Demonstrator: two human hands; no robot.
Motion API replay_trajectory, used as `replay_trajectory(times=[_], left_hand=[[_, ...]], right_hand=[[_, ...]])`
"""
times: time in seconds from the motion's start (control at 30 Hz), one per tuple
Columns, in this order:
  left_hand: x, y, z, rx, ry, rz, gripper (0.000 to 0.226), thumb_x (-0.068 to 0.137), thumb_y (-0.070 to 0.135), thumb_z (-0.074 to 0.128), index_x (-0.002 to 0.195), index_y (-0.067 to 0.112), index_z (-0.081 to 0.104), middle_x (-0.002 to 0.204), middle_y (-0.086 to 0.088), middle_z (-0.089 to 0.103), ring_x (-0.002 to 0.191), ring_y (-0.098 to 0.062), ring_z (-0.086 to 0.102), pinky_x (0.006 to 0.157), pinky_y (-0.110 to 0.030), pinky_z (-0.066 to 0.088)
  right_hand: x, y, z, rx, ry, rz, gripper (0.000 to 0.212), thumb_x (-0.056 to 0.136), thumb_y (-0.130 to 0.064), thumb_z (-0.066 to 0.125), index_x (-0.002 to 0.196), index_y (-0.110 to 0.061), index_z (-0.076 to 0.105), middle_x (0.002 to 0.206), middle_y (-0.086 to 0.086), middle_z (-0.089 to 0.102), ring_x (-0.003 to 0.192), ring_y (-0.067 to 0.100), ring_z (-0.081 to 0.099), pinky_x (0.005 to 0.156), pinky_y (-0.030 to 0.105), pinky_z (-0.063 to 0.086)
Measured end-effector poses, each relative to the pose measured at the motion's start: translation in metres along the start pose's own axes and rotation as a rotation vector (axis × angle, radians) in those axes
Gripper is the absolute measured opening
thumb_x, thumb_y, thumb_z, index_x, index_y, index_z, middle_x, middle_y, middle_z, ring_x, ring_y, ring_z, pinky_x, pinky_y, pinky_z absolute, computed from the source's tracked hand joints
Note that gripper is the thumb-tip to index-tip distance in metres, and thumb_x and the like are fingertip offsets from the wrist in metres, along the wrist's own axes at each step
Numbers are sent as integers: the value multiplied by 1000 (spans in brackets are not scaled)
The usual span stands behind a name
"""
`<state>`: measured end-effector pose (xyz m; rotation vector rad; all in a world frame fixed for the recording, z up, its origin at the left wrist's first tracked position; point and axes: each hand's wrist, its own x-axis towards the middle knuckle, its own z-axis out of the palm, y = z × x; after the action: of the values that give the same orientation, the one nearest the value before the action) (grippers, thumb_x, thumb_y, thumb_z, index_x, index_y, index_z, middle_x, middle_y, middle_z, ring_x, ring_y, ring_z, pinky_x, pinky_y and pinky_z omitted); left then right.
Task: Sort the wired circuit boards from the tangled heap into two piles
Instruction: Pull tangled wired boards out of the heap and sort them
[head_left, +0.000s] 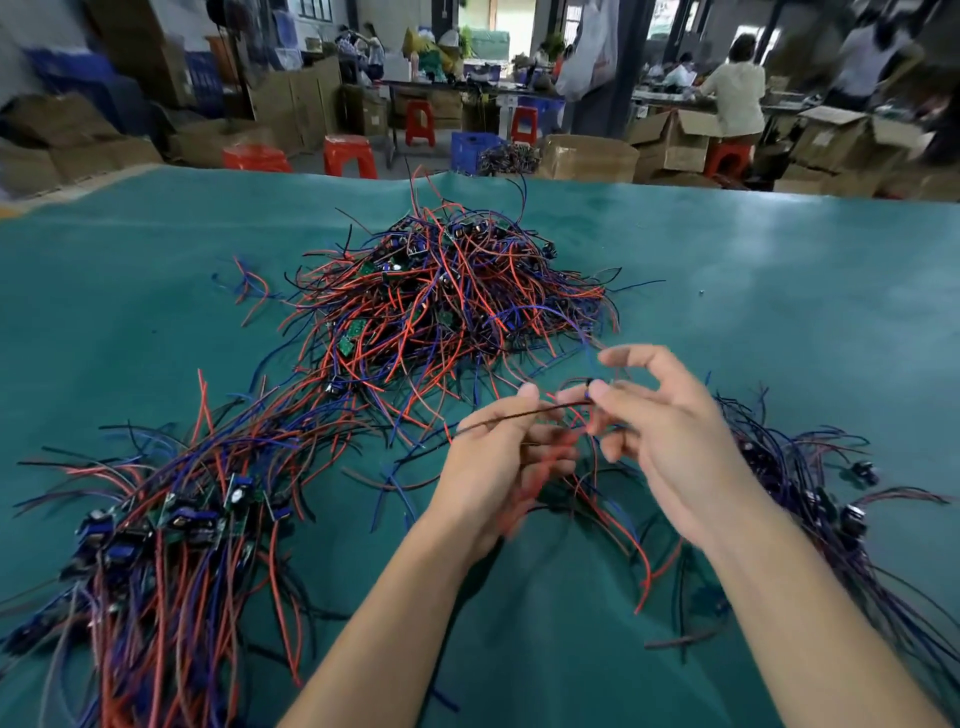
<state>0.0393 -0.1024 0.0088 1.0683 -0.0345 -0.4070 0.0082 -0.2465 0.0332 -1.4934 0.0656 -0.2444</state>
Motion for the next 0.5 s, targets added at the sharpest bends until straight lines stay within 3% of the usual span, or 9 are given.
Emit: replay_trajectory(times=[0.1, 0.2, 0.37, 0.5], left_hand=[[-2, -1, -2, 74, -97, -15, 30, 96, 35, 61, 93, 8, 74, 78, -14, 69, 63, -19, 67, 59, -24, 56], [-4, -3, -6, 128, -154, 25, 14, 90, 17, 69, 95, 4, 69, 84, -12, 70, 69, -18, 66, 65, -23, 56], [-7, -4, -5, 181, -156, 56, 15, 88, -7, 60, 86, 3, 71, 79, -13, 68, 65, -16, 62, 66, -23, 55], [-7, -4, -3, 185, -121, 47, 18, 92, -3, 57, 82, 8, 66, 68, -6, 60, 61, -13, 60, 62, -21, 56]], right_hand=[[-8, 13, 9, 5, 23, 12, 19, 100, 2, 56, 111, -12, 61, 89, 0, 80, 62, 3, 64, 49, 14, 43], [-10, 18, 13, 60, 29, 25, 17, 101, 3, 53, 105, -10, 63, 100, 6, 80, 69, 3, 70, 51, 10, 46], [-10, 22, 13, 62, 72, 18, 4, 95, -5, 67, 94, -5, 63, 83, -2, 78, 54, 1, 61, 47, 10, 42], [-8, 23, 9, -8, 160, -37, 9, 94, -9, 71, 86, -10, 74, 88, 7, 79, 70, 9, 66, 56, 16, 44]])
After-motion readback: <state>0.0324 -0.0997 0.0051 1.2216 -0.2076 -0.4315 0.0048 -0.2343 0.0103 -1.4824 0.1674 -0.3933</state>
